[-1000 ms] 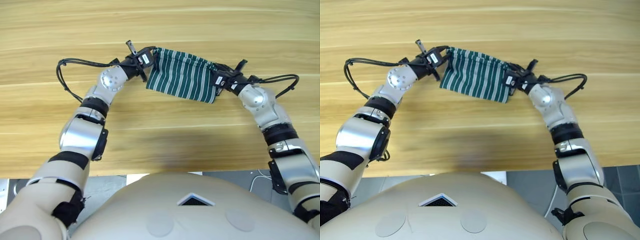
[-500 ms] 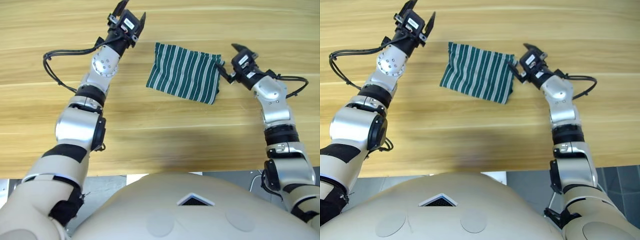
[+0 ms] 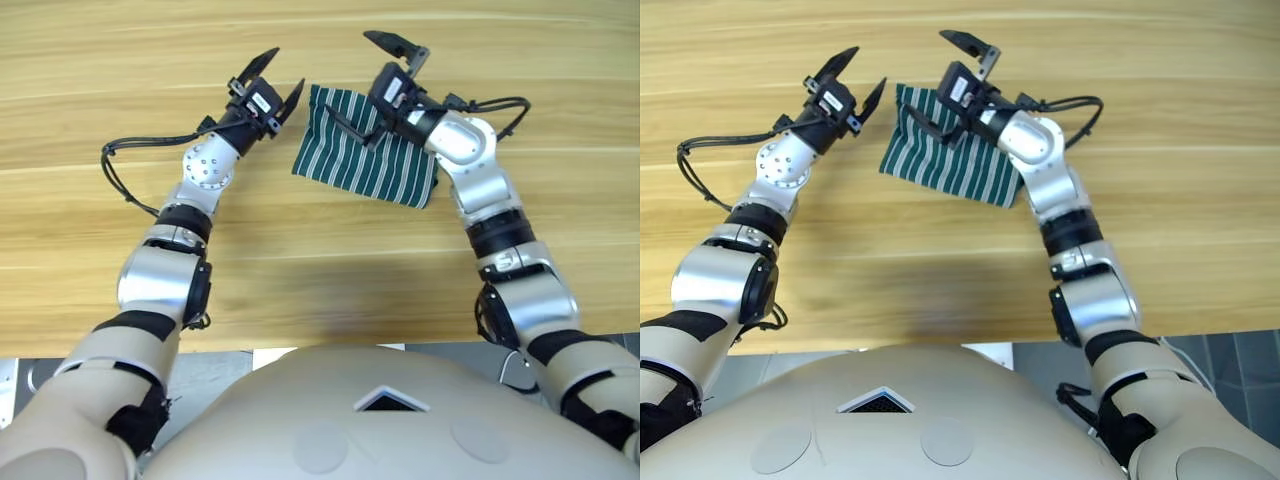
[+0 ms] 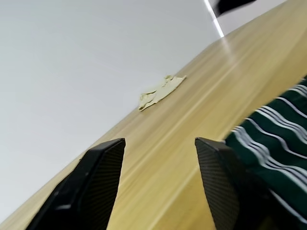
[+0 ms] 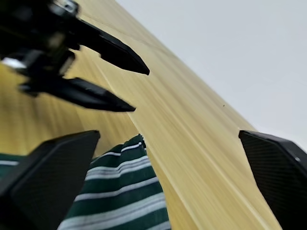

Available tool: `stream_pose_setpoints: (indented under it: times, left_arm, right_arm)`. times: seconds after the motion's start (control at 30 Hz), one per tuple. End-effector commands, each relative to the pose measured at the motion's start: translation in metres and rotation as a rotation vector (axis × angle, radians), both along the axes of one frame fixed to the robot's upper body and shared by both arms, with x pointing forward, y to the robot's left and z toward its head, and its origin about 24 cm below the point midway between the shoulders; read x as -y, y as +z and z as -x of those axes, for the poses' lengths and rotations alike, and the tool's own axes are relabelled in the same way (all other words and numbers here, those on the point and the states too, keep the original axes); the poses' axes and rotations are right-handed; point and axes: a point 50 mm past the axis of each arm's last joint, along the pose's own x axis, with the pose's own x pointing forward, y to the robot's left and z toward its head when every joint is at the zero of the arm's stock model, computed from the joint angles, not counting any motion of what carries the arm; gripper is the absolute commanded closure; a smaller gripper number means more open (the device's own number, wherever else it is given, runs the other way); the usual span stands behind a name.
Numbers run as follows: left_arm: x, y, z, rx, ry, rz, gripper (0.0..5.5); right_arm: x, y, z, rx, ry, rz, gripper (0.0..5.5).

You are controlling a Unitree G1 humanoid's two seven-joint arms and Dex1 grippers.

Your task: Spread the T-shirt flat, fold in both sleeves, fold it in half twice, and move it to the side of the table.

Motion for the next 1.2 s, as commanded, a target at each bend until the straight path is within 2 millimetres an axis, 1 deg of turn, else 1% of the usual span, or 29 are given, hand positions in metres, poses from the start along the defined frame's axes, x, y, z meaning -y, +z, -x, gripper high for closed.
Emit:
stream_pose_setpoints:
  times: [0.03,0.17,0.3,0.4,0.5,0.6,0.67,0.73,0.9,1.1,1.2]
  left_arm:
    - [0.013,-0.011,0.013,-0.007,-0.105,-0.066,2.79]
    - [0.022,-0.027,0.031,-0.024,-0.245,-0.2,2.79]
    - [0.023,-0.045,0.044,-0.05,-0.327,-0.375,2.79]
    - [0.021,-0.055,0.048,-0.066,-0.343,-0.477,2.79]
    - [0.014,-0.062,0.048,-0.078,-0.327,-0.576,2.79]
    - [0.006,-0.074,0.051,-0.126,-0.321,-0.679,2.79]
    - [0.001,-0.082,0.054,-0.156,-0.315,-0.731,2.79]
    - [-0.001,-0.085,0.055,-0.166,-0.309,-0.745,2.79]
    - [0.002,-0.085,0.055,-0.169,-0.311,-0.719,2.79]
    - [0.004,-0.085,0.055,-0.174,-0.315,-0.707,2.79]
    - [0.005,-0.085,0.056,-0.177,-0.315,-0.699,2.79]
  right_arm:
    - [-0.014,0.0,-0.016,-0.008,-0.036,0.021,0.16]
    - [-0.021,-0.007,-0.025,-0.038,-0.076,0.054,0.16]
    - [-0.02,-0.015,-0.029,-0.076,-0.127,0.086,0.16]
    - [-0.018,-0.023,-0.029,-0.109,-0.15,0.111,0.16]
    - [-0.015,-0.031,-0.029,-0.143,-0.187,0.134,0.16]
    - [-0.008,-0.03,-0.032,-0.154,-0.242,0.118,0.16]
    - [-0.002,-0.026,-0.036,-0.152,-0.292,0.071,0.16]
    - [0.004,-0.021,-0.039,-0.159,-0.334,0.014,0.16]
    - [0.026,-0.014,-0.047,-0.188,-0.475,-0.132,0.16]
    - [0.047,-0.014,-0.05,-0.211,-0.583,-0.192,0.16]
    - [0.056,-0.011,-0.051,-0.213,-0.62,-0.251,0.16]
